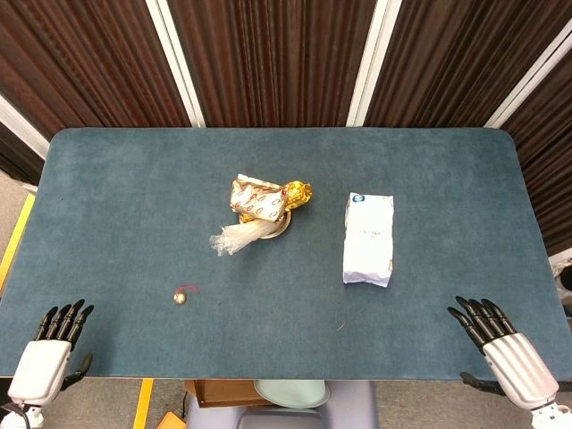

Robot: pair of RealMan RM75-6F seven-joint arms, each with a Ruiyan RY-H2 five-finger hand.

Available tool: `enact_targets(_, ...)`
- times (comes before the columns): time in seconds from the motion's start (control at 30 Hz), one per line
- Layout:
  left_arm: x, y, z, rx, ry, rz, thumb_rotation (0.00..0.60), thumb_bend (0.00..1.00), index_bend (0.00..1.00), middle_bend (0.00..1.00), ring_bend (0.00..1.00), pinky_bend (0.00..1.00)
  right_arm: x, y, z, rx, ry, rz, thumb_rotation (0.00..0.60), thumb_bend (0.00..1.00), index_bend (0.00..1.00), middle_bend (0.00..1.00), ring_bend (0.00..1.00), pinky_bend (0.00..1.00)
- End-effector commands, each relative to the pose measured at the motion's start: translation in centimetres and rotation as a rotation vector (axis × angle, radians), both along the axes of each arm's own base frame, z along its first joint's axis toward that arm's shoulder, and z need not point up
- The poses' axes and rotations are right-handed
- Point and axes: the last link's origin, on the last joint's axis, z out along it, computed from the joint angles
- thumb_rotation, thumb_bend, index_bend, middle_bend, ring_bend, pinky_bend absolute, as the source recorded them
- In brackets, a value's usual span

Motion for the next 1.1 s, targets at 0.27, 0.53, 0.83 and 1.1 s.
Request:
enact_targets(0.27, 1.8, 2.6, -3.0, 0.032, -0.050, -0.125, 0.600, 0.40, 0.07, 0.22, 0.23, 0.38, 0.0, -0.1, -0.1, -0.017, 0.010, -0.002, 0.600, 0.21, 0.00, 0.00, 0.00, 0.00)
enact_targets(0.53, 2.8, 8.7, -8.6, 0.013, -0.108, -0.132, 0.600, 0.46, 0.44, 1.00, 0.99, 1.00, 0.5, 0.1, -1.5, -0.018, 0.026, 0.034, 0.600, 0.21, 0.00, 0.00, 0.00, 0.00)
enact_targets(0.83, 5.0, 11.2, -10.6, 0.028, -0.159, -0.205, 0.600, 0.43, 0.52, 1.00, 1.00, 1.00, 0.4, -0.6, -2.3, 0.022, 0.032, 0.012, 0.600, 0.21, 0.00, 0.00, 0.00, 0.00)
enact_targets(1.1, 5.3, 12.8, -12.9, -0.060, -0.098, -0.193, 0.600, 0.42, 0.50, 1.00, 1.00, 1.00, 0.3, -1.1, -3.0, 0.019, 0.059, -0.010, 0.600, 0.21, 0.00, 0.00, 0.00, 0.00)
